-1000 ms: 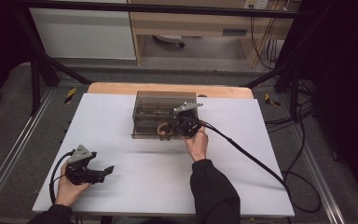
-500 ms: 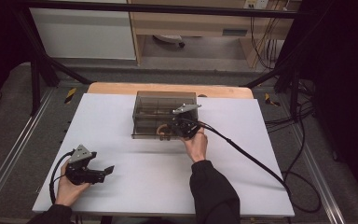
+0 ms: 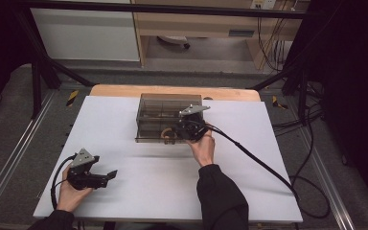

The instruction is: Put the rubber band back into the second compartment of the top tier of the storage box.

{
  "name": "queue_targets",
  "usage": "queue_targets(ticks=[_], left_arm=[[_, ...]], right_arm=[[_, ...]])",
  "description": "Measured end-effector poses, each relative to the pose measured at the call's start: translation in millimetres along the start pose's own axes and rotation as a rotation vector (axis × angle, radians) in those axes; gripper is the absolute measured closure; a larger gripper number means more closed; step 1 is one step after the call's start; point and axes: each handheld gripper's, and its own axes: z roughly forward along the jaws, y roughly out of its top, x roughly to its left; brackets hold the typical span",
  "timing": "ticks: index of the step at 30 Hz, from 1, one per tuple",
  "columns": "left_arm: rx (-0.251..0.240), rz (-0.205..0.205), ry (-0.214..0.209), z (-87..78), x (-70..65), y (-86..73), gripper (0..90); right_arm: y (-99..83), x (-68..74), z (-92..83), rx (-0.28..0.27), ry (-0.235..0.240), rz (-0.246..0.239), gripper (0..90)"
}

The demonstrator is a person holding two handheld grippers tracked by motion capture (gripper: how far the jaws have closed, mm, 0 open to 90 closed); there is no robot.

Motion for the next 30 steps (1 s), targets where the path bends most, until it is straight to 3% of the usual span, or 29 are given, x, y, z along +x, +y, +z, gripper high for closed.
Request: queue_targets(ticks=[19, 30], left_arm=[[0.001, 0.000, 0.001, 0.1, -0.2, 0.0, 5.2], [0.002, -0.001, 0.001, 0.1, 0.0, -0.1, 5.2]], right_arm=[[8.2, 1.9, -31.8, -0.029, 0.028, 0.000, 28.8], [-0.7, -6.1, -50.3, -0.041, 0.026, 0.012, 9.9]])
